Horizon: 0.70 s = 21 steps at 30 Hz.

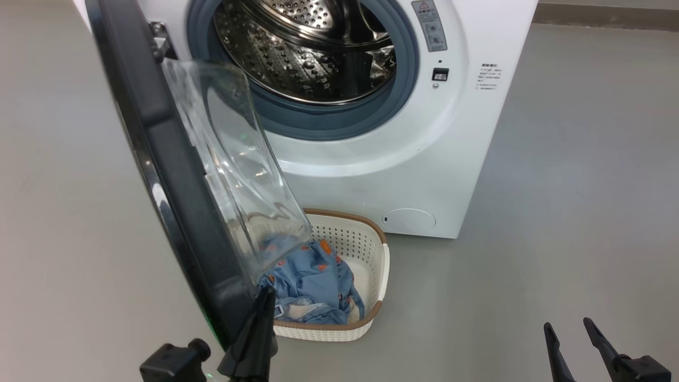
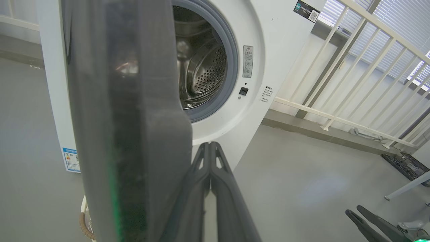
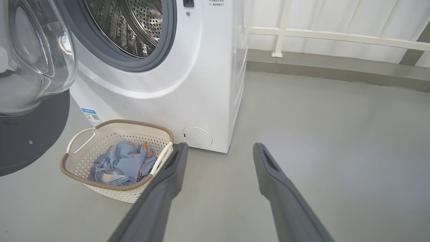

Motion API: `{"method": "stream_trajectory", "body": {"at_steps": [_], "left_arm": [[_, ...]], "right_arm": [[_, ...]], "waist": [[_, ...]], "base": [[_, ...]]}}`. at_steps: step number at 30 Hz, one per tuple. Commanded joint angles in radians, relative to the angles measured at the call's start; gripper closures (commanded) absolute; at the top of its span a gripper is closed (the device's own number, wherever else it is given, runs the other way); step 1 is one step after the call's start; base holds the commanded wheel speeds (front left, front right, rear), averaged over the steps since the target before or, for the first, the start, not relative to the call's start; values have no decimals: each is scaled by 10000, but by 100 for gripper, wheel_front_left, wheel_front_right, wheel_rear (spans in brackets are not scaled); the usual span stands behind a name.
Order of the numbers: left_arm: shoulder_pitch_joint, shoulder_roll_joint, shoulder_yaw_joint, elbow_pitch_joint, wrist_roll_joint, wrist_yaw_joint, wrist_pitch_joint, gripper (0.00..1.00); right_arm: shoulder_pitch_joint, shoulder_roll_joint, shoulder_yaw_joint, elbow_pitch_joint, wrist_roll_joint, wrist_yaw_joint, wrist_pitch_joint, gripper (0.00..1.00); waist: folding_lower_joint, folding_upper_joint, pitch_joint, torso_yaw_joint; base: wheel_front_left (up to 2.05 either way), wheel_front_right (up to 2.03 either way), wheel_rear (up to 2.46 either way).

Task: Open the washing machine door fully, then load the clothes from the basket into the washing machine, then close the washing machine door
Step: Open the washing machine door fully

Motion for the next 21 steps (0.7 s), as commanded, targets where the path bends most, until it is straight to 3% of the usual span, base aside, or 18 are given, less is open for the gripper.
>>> {"method": "stream_trajectory", "body": {"at_steps": [1, 21], "left_arm": [[-358, 15, 425, -220, 99, 163, -95, 100], [-396, 19, 1317, 242, -163, 847, -620, 100]], "right_arm": [[-299, -79, 179, -193, 32, 16, -118, 0], [-157, -55, 329, -124, 51, 16, -118, 0]], "waist": [[0, 0, 9, 121], [0, 0, -56, 1324]], "base": [[0, 0, 0], [0, 0, 0]]}}
